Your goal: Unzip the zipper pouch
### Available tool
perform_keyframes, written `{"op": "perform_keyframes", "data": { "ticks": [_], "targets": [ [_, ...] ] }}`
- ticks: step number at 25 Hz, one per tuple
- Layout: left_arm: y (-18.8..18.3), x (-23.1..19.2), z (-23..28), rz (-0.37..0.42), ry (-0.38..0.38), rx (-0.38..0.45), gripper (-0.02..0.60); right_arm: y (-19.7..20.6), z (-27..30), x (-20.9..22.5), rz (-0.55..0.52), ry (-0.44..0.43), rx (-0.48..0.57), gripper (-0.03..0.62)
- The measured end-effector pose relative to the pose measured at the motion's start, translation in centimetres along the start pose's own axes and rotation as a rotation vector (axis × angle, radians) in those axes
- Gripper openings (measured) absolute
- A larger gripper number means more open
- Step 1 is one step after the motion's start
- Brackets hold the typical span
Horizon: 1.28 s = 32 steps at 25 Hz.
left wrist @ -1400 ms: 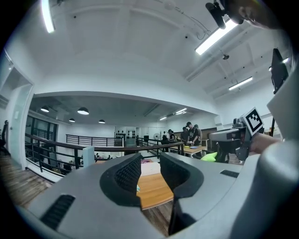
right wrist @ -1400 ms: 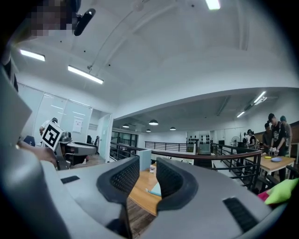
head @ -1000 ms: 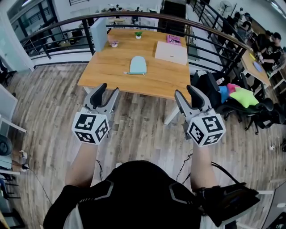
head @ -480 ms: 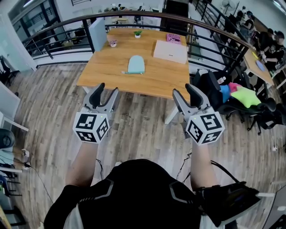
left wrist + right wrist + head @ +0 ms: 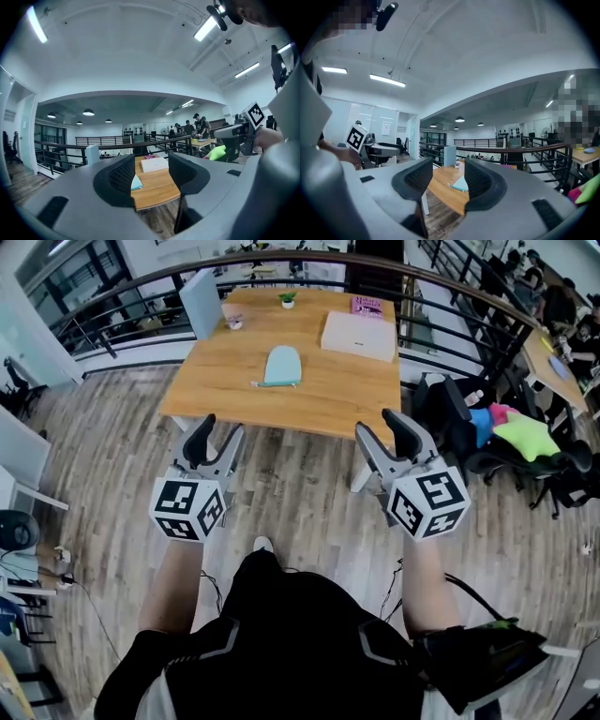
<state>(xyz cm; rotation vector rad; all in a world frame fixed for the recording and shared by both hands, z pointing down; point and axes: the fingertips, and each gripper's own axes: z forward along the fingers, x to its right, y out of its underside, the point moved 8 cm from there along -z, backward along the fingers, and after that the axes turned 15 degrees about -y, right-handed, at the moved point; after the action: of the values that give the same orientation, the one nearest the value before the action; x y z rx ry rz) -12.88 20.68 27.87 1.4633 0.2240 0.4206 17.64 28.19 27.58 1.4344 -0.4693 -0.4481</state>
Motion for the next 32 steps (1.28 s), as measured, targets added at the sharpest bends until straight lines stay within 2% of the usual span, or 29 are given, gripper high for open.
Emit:
{"op": "perform_keyframes", "data": {
  "ticks": [5, 10, 13, 18, 22, 32],
  "targets": [
    [0.7, -1.2, 3.5, -0.011, 0.022, 0.007, 0.238, 0.5, 2.8, 1.8, -0.002, 0.006, -0.011, 0.218],
    [0.7, -3.8, 9.8, -0.033, 0.074, 0.04, 0.238, 0.1, 7.6, 4.3, -0.03, 0.027, -0.047, 0.218],
    [0.7, -5.6, 13.8, -0.029, 0.112, 0.05, 0.238, -0.4, 10.9, 6.0, -0.033, 0.061, -0.031, 0.215],
    [1.0, -8.9, 19.6, -0.054, 0.149, 0.036, 0.238, -0.9, 16.5, 8.3, -0.03, 0.077, -0.034, 0.213],
    [1.1, -11.5, 23.6, -0.039, 0.173, 0.019, 0.238, -1.2, 20.6, 9.8, -0.028, 0.093, -0.059, 0.213],
    [1.9, -16.1, 30.5, -0.047, 0.229, 0.014, 0.238, -1.5, 28.2, 12.2, -0.021, 0.1, -0.081, 0.206]
  ]
}}
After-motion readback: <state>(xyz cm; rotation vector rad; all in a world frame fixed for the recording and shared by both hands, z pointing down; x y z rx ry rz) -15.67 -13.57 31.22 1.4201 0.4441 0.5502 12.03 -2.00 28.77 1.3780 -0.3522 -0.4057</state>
